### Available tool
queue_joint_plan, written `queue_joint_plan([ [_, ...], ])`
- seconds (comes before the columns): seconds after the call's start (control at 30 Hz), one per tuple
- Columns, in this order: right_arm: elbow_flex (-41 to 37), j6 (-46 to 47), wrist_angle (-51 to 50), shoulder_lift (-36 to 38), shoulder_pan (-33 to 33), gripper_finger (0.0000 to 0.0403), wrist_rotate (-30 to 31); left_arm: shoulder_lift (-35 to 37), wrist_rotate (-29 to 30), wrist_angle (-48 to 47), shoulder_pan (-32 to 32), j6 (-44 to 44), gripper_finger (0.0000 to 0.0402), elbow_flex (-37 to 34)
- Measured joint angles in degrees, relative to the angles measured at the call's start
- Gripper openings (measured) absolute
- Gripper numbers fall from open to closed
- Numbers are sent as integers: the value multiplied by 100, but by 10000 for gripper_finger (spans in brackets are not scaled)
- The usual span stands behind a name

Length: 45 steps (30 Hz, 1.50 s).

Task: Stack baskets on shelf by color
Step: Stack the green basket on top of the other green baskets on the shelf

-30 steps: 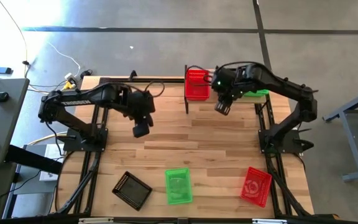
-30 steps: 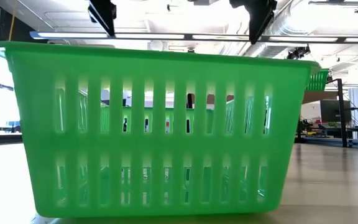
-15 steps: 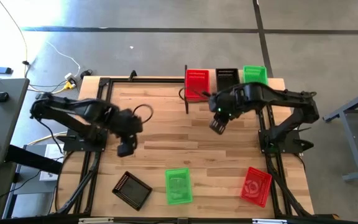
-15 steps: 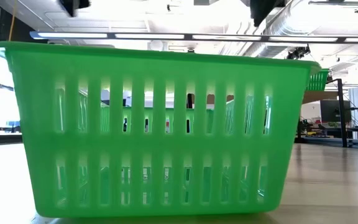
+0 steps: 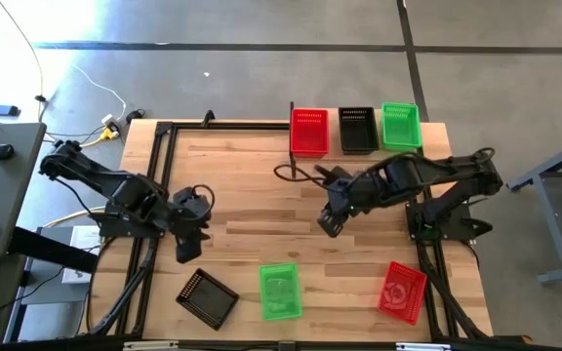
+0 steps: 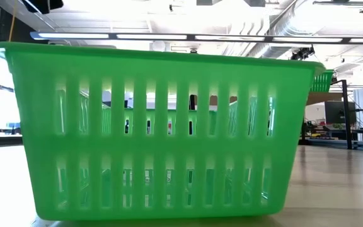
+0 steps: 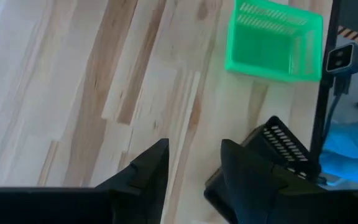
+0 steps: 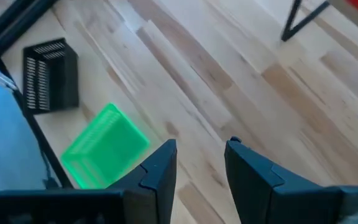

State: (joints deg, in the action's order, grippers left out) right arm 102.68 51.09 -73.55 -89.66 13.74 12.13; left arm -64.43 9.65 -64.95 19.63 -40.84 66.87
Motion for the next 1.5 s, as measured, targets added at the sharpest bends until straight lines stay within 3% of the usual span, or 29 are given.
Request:
queue_joint_plan([
  [0.2,-2,424,87,-61,344,122,415,-189,229,881,62,159,138,-160],
  [0.53,-5,564,101,-432,742,122,394,-1044,252,2542,-176,1250,138,-158],
  [0.93,-9,435,152,-803,1126,122,349,-2177,-813,3378,-822,1748,138,-158],
  [1.5,-9,547,167,-825,1218,122,377,-3596,-1172,4282,-867,1855,138,-156],
])
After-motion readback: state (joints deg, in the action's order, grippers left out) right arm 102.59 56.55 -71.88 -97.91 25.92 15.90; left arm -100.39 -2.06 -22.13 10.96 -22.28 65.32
